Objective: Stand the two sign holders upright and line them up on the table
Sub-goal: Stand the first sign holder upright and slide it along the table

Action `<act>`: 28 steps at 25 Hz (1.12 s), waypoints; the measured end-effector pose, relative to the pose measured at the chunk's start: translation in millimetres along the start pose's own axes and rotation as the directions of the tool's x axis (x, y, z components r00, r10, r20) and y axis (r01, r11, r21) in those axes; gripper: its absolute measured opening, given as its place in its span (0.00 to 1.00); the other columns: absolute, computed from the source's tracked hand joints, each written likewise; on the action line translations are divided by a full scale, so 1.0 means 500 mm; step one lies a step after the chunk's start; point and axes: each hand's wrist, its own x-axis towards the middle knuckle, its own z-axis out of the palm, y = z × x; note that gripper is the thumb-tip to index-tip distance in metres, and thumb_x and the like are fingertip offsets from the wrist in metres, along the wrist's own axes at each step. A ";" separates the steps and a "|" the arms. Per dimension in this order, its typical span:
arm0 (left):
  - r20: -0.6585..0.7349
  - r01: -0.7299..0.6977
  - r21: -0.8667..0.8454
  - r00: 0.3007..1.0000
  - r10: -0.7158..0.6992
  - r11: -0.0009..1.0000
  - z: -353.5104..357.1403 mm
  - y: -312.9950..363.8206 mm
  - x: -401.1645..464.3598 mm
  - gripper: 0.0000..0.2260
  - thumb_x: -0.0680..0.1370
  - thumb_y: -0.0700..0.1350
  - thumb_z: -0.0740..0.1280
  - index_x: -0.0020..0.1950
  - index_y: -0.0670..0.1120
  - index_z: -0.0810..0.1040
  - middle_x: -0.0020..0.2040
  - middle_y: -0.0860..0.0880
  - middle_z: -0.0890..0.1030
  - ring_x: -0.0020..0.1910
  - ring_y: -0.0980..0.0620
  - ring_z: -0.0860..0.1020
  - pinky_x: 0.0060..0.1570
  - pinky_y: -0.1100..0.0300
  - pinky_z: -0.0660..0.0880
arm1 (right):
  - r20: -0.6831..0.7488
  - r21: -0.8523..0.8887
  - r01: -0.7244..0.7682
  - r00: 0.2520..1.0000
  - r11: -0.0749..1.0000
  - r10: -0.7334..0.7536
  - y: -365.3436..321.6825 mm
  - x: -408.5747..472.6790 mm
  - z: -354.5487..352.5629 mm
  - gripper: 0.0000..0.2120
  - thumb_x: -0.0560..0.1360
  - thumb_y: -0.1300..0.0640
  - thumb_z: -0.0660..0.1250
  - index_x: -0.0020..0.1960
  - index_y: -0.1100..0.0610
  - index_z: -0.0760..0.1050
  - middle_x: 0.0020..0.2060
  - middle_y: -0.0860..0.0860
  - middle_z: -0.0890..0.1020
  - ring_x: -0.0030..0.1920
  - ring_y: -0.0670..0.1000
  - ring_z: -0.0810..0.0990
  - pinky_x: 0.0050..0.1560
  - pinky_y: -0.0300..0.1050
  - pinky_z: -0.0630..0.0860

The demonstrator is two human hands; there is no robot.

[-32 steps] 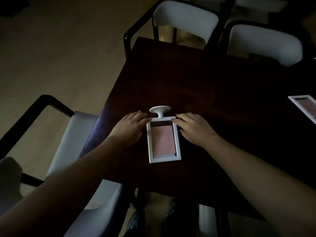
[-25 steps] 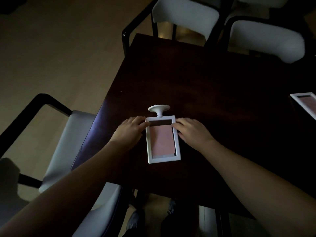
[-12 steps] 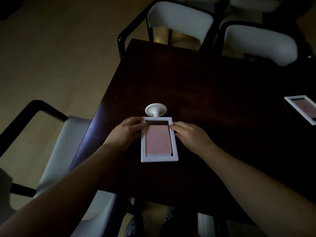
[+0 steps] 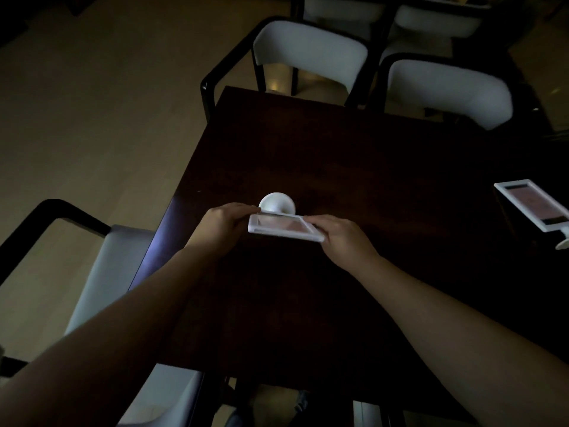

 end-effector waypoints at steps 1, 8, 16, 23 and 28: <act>-0.007 0.018 -0.025 1.000 -0.018 1.000 0.000 0.004 0.009 0.12 0.75 0.40 0.73 0.58 0.48 0.84 0.54 0.51 0.84 0.52 0.56 0.81 0.49 0.69 0.72 | -0.017 0.008 -0.024 1.000 1.000 0.024 0.000 0.004 -0.006 0.15 0.80 0.58 0.63 0.65 0.55 0.78 0.60 0.52 0.82 0.58 0.52 0.81 0.57 0.53 0.77; 0.022 0.069 -0.054 0.997 -0.068 0.996 0.043 0.015 0.060 0.08 0.78 0.44 0.69 0.54 0.51 0.85 0.46 0.55 0.85 0.42 0.60 0.80 0.40 0.70 0.71 | -0.076 -0.035 -0.154 0.986 0.987 0.151 0.023 0.035 -0.035 0.10 0.80 0.56 0.63 0.58 0.57 0.80 0.49 0.53 0.85 0.47 0.53 0.82 0.44 0.50 0.78; 0.001 0.118 -0.130 0.993 -0.119 0.984 0.107 0.037 0.090 0.08 0.78 0.47 0.70 0.55 0.55 0.84 0.34 0.70 0.79 0.36 0.67 0.78 0.33 0.74 0.67 | -0.142 -0.047 -0.220 0.967 0.974 0.211 0.077 0.058 -0.052 0.07 0.80 0.56 0.64 0.53 0.57 0.78 0.42 0.52 0.83 0.37 0.50 0.79 0.32 0.43 0.70; 0.047 0.271 -0.195 0.962 -0.267 0.943 0.128 0.050 0.093 0.13 0.74 0.57 0.71 0.58 0.57 0.78 0.46 0.61 0.82 0.44 0.66 0.80 0.41 0.65 0.76 | -0.161 0.036 -0.244 0.956 0.969 0.246 0.099 0.040 -0.054 0.11 0.78 0.49 0.65 0.57 0.53 0.78 0.48 0.48 0.84 0.44 0.46 0.81 0.39 0.42 0.76; 0.005 0.248 0.142 0.968 -0.251 0.958 0.153 0.046 0.038 0.17 0.73 0.63 0.67 0.53 0.53 0.78 0.48 0.54 0.80 0.49 0.53 0.78 0.42 0.56 0.76 | -0.159 -0.015 -0.338 0.930 0.941 0.331 0.093 -0.006 -0.032 0.08 0.78 0.50 0.64 0.52 0.53 0.79 0.46 0.49 0.84 0.45 0.50 0.82 0.42 0.47 0.79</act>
